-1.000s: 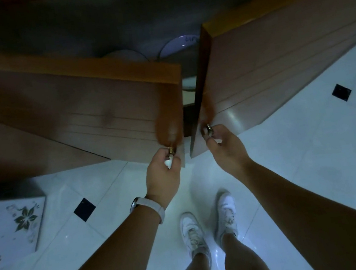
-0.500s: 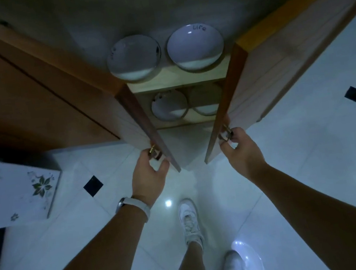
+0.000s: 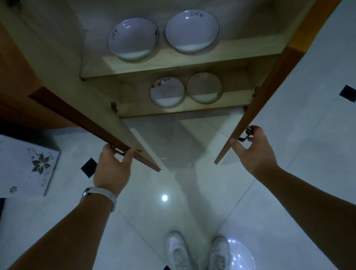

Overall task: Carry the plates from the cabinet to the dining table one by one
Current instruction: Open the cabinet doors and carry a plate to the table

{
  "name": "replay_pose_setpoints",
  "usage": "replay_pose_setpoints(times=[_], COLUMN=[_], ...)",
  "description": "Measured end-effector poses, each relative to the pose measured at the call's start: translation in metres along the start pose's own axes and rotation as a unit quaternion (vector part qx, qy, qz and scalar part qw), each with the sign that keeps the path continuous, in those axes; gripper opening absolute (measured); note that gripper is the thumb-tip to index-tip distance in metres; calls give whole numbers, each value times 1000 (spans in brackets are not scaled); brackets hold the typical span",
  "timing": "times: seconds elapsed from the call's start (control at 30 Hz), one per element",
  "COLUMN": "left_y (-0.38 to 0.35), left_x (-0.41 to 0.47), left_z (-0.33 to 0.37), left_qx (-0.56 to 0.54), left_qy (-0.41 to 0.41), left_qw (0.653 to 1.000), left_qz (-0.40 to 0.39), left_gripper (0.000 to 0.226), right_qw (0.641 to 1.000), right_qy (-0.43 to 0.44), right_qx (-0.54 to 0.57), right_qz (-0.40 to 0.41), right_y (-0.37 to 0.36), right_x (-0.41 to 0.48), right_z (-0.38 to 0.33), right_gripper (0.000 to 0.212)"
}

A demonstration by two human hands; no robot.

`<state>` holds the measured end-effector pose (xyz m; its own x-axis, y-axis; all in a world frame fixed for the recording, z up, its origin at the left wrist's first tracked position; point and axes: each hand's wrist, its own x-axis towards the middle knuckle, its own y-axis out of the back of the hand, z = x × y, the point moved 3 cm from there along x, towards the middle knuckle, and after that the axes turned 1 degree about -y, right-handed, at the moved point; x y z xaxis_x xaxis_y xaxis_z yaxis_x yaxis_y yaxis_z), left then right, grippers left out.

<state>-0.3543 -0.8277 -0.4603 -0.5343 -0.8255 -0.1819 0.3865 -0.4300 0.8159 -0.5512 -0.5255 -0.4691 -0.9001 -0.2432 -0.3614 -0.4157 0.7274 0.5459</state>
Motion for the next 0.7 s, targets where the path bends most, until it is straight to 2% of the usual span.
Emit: replay_pose_setpoints(times=[0.17,0.23,0.3,0.37,0.57,0.7], left_y=[15,19,22,20,21,51], left_x=[3,5,9,14,19,22], left_z=[-5,-1,5,10,33,54], left_qx=[104,163,179,153,41,-43], left_qy=[-15,-36,-36,-44,-114,-116], left_qw=[994,985,981,984,982,973], left_qz=[25,42,63,83,147,196], left_gripper=[58,58,62,64,86,82], right_qw=[999,999,999,998,993,988], right_qy=[25,13,0,-5,17,39], right_qx=[-39,-42,-50,-55,-82,-44], right_qz=[20,18,18,28,89,143], right_y=[5,5,3,0,5,24], right_x=[4,10,13,13,5,-7], right_z=[-6,-10,-13,-14,-23,-48], right_gripper=[35,40,55,57,42,50])
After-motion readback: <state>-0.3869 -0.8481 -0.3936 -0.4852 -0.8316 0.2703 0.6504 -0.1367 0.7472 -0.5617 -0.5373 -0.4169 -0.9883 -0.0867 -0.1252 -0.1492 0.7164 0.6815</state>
